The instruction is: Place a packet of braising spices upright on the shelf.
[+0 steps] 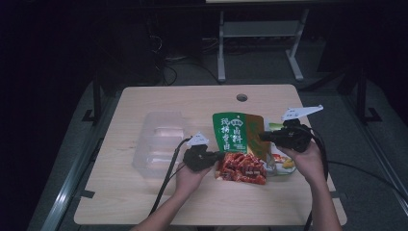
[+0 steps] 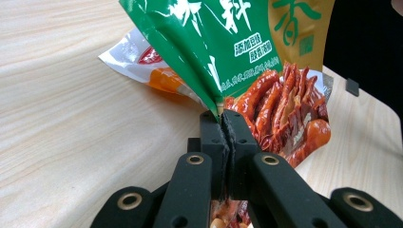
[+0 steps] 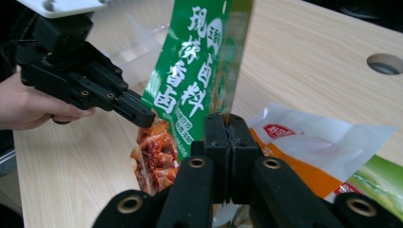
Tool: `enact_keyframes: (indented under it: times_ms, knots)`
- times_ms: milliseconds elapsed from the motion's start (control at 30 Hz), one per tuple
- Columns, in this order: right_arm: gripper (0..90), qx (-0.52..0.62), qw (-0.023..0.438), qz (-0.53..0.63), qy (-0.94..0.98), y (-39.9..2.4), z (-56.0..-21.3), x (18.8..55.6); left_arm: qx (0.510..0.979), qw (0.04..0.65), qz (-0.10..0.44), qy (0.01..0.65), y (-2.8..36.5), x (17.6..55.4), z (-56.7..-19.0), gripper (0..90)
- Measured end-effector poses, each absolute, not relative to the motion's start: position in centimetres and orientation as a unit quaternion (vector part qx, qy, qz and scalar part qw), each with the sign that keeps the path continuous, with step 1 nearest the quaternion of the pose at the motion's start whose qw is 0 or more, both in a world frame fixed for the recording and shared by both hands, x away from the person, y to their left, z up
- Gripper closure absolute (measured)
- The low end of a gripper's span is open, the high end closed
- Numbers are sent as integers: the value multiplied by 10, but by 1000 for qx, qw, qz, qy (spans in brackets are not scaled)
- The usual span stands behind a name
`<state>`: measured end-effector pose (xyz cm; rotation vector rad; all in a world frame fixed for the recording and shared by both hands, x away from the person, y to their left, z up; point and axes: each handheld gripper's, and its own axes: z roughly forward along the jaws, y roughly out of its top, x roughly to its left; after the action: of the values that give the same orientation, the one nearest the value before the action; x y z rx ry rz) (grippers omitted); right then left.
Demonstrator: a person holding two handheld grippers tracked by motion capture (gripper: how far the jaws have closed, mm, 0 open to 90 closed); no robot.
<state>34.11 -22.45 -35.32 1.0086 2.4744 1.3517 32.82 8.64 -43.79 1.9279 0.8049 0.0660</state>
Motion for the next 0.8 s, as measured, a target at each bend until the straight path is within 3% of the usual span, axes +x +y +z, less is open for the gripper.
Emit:
enact_keyframes:
  times_ms: [267, 633, 800]
  knots:
    - [798, 336, 38, 442, 831, -217, -369, 348, 802, 501, 37, 323, 89, 322, -436, 892]
    - [791, 333, -2, 441, 833, -198, -383, 353, 805, 496, 52, 321, 99, 317, -434, 894]
    - [884, 332, -5, 433, 838, -195, -387, 354, 808, 491, 58, 321, 100, 315, -436, 893]
